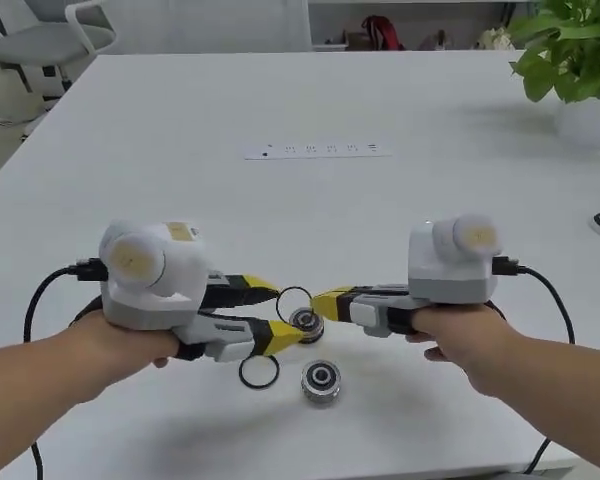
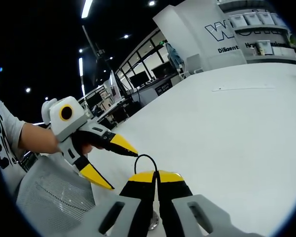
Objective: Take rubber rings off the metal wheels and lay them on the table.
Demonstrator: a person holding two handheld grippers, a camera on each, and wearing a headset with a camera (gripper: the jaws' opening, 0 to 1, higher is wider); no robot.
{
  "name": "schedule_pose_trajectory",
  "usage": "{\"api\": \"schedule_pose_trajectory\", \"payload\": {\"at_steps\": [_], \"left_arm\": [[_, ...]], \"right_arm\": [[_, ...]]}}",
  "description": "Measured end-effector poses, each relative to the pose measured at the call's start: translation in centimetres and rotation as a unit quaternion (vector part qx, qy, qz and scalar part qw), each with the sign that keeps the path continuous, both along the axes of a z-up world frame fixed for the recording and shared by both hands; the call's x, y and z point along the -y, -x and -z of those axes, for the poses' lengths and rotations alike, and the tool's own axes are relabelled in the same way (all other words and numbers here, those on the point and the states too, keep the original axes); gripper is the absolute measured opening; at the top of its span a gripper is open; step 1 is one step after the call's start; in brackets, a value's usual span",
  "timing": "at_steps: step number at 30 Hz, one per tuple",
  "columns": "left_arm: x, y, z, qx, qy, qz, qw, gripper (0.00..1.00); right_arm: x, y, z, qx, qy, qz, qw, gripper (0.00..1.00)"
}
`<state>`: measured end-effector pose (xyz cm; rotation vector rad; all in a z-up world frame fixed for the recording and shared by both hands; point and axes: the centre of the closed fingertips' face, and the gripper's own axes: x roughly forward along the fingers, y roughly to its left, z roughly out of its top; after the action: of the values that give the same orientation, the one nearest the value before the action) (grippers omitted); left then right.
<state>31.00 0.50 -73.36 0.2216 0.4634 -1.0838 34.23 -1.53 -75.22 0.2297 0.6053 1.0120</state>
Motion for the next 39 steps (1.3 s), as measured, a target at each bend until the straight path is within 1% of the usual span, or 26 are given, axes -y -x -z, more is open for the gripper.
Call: {"api": "schedule_pose_trajectory", "payload": {"at_steps": [3, 6, 10, 13, 17, 19, 22, 27, 32, 35, 37, 39], "left_arm": [[-0.7, 0.3, -0.3, 0.000, 0.001, -0.005, 1.0000, 0.42], [-1.6, 0.5, -0.4, -0.004, 0.006, -0.014, 0.9999, 0.45], [-2.2, 1.1, -0.7, -0.007, 0.013, -0.020, 0.9997, 0.49], [-2.6, 1.5, -0.8, -0.007, 0.013, -0.021, 0.9997, 0.52], [-3.4, 2.1, -0.9, -0.008, 0.015, -0.025, 0.9995, 0.53], [-3.6, 2.2, -0.9, -0.008, 0.016, -0.028, 0.9994, 0.54], [-4.2, 2.5, -0.9, -0.010, 0.019, -0.034, 0.9992, 0.55], [-5.1, 2.8, -0.8, -0.013, 0.019, -0.043, 0.9988, 0.56], [-5.6, 3.0, -0.6, -0.014, 0.017, -0.048, 0.9986, 0.56], [-5.8, 3.0, -0.5, -0.015, 0.017, -0.051, 0.9984, 0.56], [-5.8, 3.0, -0.4, -0.016, 0.017, -0.052, 0.9984, 0.56], [-5.9, 3.0, -0.4, -0.017, 0.017, -0.053, 0.9983, 0.56]], "right_arm": [[-0.3, 0.4, -0.1, 0.003, 0.002, -0.007, 1.0000, 0.00], [-0.5, 0.7, -0.2, 0.005, 0.004, -0.015, 0.9999, 0.00], [-0.9, 1.1, -0.3, 0.004, 0.002, -0.023, 0.9997, 0.00], [-1.3, 1.6, -0.1, 0.003, 0.006, -0.033, 0.9994, 0.00], [-1.8, 2.3, 0.2, 0.003, 0.012, -0.049, 0.9987, 0.00], [-2.0, 2.6, 0.4, 0.003, 0.015, -0.057, 0.9983, 0.00], [-2.6, 3.5, 1.0, -0.001, 0.025, -0.077, 0.9967, 0.00], [-3.3, 4.6, 1.6, -0.004, 0.036, -0.101, 0.9942, 0.00], [-3.8, 5.6, 2.4, -0.009, 0.046, -0.120, 0.9917, 0.00], [-3.9, 5.9, 2.7, -0.009, 0.052, -0.127, 0.9905, 0.00], [-4.0, 6.0, 3.0, -0.006, 0.058, -0.130, 0.9898, 0.00], [-4.0, 5.8, 3.2, -0.004, 0.064, -0.126, 0.9899, 0.00]]}}
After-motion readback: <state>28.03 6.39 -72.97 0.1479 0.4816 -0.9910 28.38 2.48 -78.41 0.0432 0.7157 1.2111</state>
